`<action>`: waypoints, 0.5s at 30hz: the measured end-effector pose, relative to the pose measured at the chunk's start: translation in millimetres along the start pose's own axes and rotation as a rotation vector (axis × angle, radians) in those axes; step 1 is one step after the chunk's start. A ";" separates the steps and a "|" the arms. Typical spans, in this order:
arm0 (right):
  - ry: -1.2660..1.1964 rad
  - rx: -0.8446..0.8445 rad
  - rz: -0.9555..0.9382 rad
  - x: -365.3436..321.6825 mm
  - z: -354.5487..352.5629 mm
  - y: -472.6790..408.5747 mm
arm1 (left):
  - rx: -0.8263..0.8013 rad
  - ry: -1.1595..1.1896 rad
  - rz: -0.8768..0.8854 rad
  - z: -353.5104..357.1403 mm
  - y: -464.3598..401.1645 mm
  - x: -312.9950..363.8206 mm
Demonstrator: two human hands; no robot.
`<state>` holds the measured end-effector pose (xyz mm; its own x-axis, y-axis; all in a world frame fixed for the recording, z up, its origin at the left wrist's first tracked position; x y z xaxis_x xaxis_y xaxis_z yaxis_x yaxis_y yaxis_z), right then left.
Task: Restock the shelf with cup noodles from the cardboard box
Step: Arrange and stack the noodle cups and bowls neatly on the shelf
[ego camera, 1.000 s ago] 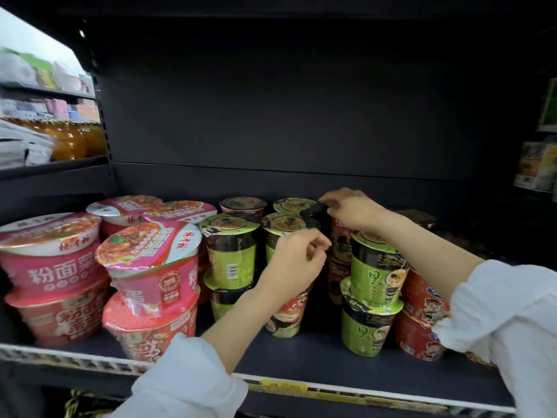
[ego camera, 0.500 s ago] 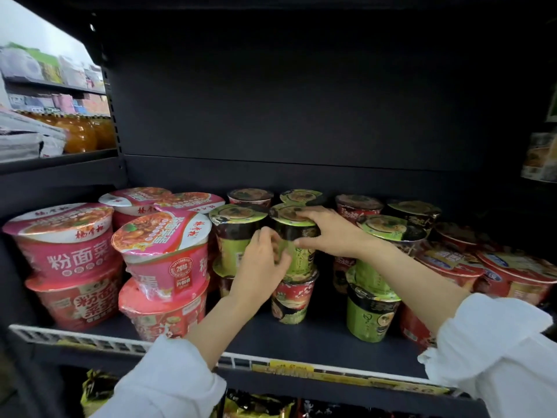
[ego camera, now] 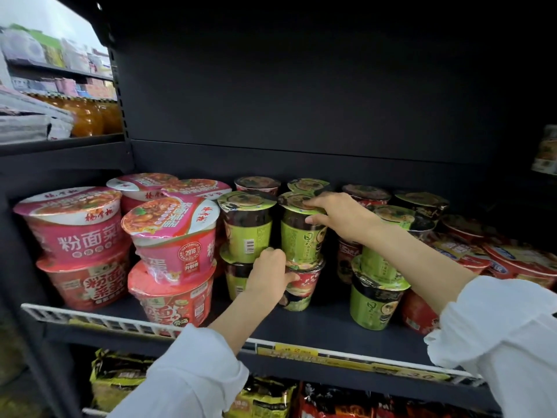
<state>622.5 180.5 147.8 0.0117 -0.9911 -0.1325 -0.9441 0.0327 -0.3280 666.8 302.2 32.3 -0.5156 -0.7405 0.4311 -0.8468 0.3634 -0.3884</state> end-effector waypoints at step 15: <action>0.134 0.030 0.057 14.4 -17.6 31.2 | 0.016 0.022 0.106 12.6 11.8 30.3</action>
<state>587.4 165.0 152.1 -0.0874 -0.9958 -0.0259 -0.9316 0.0909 -0.3519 642.9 276.9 30.6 -0.6047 -0.6861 0.4046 -0.7855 0.4296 -0.4455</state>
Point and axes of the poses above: each hand's wrist, its own y-axis away from the middle knuckle, its own z-axis out of the palm, x = y × z, the point moved 3 cm from there along -y, towards the middle knuckle, and after that the axes turned 6 degrees about x, right-handed, at the moved point
